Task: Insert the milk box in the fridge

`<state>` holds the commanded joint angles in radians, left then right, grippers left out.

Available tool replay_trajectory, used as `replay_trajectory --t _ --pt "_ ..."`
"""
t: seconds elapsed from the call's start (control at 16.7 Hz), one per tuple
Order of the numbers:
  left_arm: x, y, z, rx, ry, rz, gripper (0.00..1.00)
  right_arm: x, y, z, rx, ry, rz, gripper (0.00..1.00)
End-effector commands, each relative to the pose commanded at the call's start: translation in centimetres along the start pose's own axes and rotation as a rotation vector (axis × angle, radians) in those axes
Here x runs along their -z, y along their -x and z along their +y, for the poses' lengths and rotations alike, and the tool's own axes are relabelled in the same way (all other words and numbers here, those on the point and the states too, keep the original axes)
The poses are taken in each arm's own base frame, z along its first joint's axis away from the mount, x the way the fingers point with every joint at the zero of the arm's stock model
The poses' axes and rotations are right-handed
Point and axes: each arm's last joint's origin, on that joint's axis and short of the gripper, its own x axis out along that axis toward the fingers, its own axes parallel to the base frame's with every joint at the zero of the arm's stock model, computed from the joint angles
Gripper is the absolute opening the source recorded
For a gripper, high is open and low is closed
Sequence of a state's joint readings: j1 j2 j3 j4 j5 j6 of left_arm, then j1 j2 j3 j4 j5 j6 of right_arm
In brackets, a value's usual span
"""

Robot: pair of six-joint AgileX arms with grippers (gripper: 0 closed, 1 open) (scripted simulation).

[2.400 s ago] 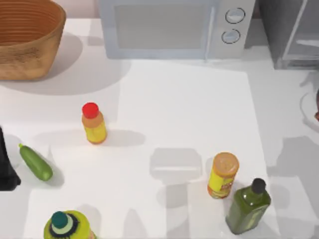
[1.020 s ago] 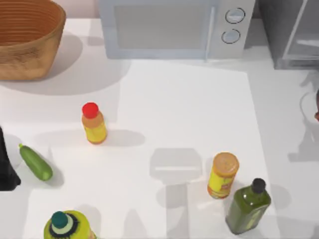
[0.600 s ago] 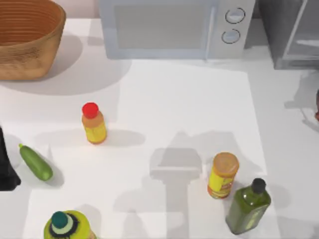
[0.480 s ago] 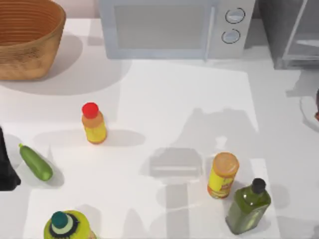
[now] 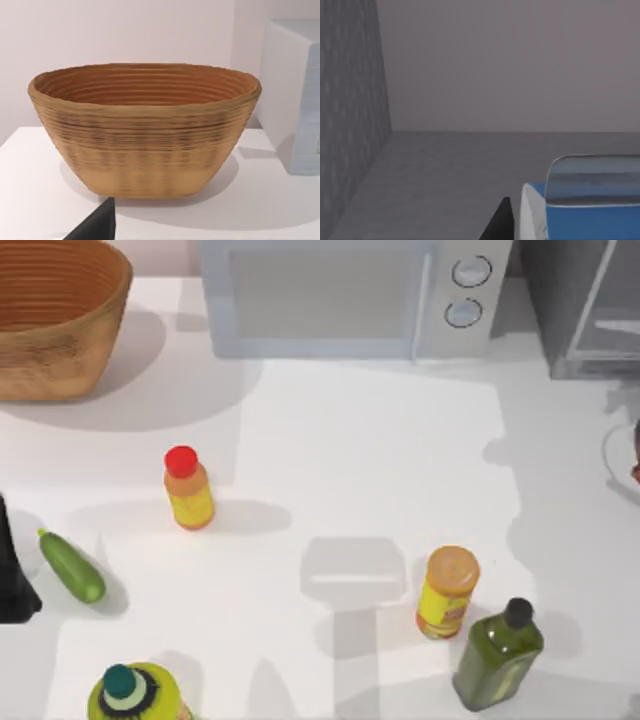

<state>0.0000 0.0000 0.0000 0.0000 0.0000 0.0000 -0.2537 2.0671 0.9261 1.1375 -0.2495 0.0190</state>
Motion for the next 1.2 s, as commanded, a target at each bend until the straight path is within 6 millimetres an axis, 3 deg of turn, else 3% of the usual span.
replay_trajectory --t 0.24,0.6,0.78,1.2 --pt "0.0 0.0 0.0 0.000 0.000 0.000 1.00 2.2 -0.9 -1.3 0.018 0.004 -0.007 0.00" --pt "0.0 0.0 0.0 0.000 0.000 0.000 1.00 1.9 -1.0 -1.1 0.013 0.004 -0.014 0.00" --pt "0.0 0.0 0.0 0.000 0.000 0.000 1.00 0.4 -2.5 -0.4 -0.020 0.011 -0.059 0.00" --pt "0.0 0.0 0.0 0.000 0.000 0.000 1.00 -4.7 -9.1 2.3 -0.094 0.021 -0.199 0.00"
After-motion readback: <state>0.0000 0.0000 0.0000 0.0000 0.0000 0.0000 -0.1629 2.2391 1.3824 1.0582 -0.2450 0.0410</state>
